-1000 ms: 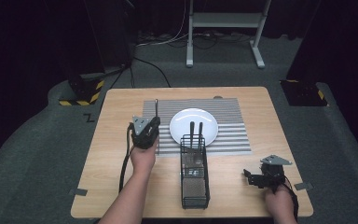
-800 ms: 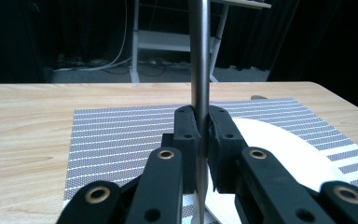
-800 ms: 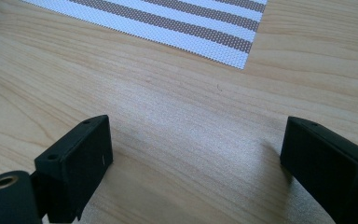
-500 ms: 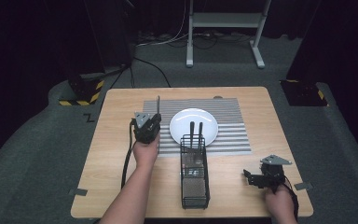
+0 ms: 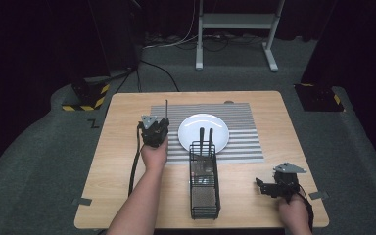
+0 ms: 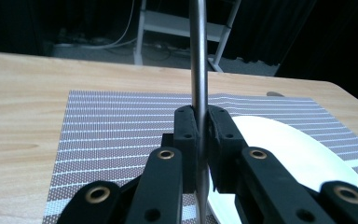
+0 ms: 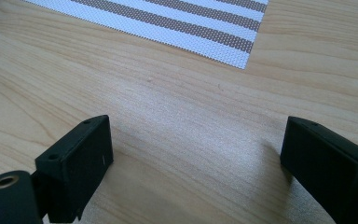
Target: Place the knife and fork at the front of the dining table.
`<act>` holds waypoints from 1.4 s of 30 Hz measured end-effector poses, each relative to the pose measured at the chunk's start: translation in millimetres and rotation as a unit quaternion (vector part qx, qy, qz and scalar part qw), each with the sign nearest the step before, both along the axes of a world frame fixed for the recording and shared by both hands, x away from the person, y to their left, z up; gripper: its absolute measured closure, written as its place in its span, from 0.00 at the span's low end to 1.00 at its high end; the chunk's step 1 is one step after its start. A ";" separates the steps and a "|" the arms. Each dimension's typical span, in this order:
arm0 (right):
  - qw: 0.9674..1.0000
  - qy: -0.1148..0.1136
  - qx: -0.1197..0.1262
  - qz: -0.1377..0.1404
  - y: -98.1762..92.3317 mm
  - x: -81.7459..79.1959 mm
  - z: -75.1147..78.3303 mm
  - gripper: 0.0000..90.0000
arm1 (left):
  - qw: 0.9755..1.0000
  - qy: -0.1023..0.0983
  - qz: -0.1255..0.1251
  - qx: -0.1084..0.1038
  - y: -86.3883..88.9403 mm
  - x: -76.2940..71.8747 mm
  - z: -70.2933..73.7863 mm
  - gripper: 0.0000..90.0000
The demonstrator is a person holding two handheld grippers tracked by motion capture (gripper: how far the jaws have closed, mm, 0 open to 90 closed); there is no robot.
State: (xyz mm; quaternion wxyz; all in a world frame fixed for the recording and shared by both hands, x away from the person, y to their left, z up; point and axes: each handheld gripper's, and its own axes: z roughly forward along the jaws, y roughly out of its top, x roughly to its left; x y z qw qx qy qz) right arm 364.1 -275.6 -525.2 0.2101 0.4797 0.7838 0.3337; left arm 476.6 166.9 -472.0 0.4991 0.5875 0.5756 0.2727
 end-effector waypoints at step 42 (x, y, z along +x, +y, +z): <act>1.000 0.000 -0.001 0.003 0.1 0.1 0.0 0.10 | 0.997 0.055 0.040 -0.023 -4.2 27.4 -26.4 0.92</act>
